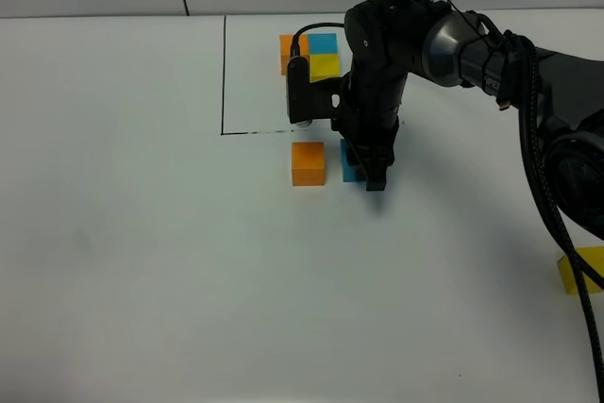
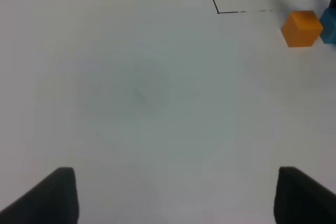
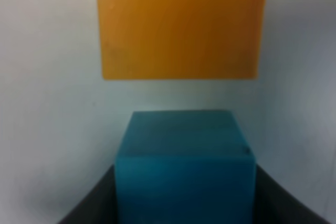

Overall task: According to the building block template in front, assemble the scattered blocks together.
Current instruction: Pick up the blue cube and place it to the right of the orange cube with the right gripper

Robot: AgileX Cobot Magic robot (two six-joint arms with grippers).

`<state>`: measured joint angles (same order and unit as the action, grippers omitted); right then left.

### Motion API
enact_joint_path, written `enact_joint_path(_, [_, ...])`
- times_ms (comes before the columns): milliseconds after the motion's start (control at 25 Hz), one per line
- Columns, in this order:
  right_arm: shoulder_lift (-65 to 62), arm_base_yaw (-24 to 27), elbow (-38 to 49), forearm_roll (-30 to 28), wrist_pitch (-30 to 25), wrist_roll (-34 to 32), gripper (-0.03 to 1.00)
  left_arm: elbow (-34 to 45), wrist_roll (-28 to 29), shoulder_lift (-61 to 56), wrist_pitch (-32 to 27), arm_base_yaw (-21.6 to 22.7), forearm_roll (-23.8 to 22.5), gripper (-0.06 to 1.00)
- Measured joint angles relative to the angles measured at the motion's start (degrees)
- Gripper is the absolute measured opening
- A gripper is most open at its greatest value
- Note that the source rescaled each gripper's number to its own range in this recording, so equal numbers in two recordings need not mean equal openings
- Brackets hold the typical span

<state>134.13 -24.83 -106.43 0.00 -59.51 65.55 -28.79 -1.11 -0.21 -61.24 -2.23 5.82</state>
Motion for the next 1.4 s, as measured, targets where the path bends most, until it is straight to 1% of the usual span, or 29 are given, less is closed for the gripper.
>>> enact_joint_path(320, [0.98,-0.06,-1.54,2.61,-0.67,0.88,0.02,0.00,0.00,0.00,0.00,0.00,0.00,0.62])
enact_joint_path(800, [1.11,-1.34,-1.54,2.97,-0.60,0.88,0.02,0.00,0.00,0.00,0.00,0.00,0.00,0.62])
enact_joint_path(1400, [1.11,-1.34,-1.54,3.27,-0.49,0.45,0.02,0.00,0.00,0.00,0.00,0.00,0.00,0.62])
